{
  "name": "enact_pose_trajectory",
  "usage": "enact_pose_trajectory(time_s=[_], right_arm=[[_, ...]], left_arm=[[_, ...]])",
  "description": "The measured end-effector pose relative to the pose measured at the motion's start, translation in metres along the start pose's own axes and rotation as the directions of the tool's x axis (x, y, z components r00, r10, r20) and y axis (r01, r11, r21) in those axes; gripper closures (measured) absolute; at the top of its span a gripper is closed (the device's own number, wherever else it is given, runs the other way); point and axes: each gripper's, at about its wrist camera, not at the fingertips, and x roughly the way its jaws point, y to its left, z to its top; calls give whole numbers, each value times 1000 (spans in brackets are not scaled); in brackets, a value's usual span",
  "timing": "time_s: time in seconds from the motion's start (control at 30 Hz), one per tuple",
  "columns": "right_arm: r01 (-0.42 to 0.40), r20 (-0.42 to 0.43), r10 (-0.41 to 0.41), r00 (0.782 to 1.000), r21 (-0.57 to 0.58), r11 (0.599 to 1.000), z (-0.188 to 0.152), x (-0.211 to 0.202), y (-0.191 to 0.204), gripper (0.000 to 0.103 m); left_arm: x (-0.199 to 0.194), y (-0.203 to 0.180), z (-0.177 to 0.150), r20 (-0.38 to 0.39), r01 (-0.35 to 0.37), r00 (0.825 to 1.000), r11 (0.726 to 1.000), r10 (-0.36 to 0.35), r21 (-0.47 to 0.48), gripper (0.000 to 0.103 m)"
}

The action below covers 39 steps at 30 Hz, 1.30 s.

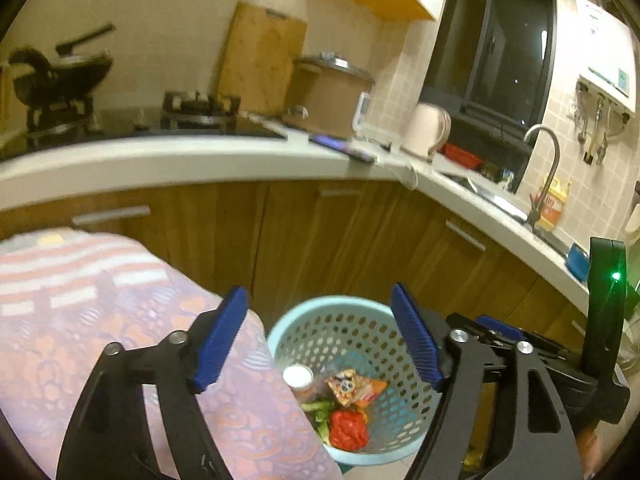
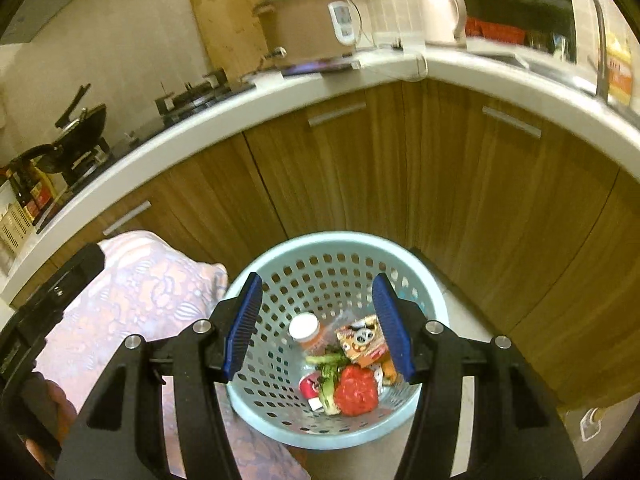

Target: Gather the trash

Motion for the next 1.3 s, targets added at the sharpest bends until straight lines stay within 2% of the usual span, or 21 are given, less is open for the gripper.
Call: enact_pose_trajectory(time_s=[0.2, 0.27, 0.3, 0.33, 0.5, 0.83, 1.0, 1.3], right_arm=[[4, 98, -1, 995, -38, 999, 8, -30, 19, 49], [7, 125, -1, 992, -44, 999, 7, -38, 24, 47], [9, 142, -1, 990, -50, 999, 6, -41, 26, 47], [13, 159, -4, 987, -57, 998, 5, -44, 29, 47], [51, 212, -36, 977, -65, 997, -5, -48, 36, 42], [106, 302, -75, 950, -86, 991, -12, -49, 45, 38], [111, 311, -77, 947, -93, 989, -9, -45, 45, 38], [114, 304, -86, 949, -77, 990, -10, -41, 39, 37]], left_arm=[[-38, -9, 11, 111, -89, 991, 993, 79, 82, 12], [-47, -10, 11, 149, -143, 981, 985, 128, 95, 10], [-52, -8, 9, 170, -195, 969, 977, 178, 89, 10], [-55, -5, 8, 184, -216, 963, 973, 199, 81, 9], [-60, 12, 1, 188, -269, 949, 961, 253, 60, 8], [-44, 27, -18, 136, -275, 954, 960, 266, 56, 8], [-42, 23, -22, 143, -316, 943, 945, 302, 87, 8], [-37, 25, -23, 118, -296, 951, 952, 286, 82, 8]])
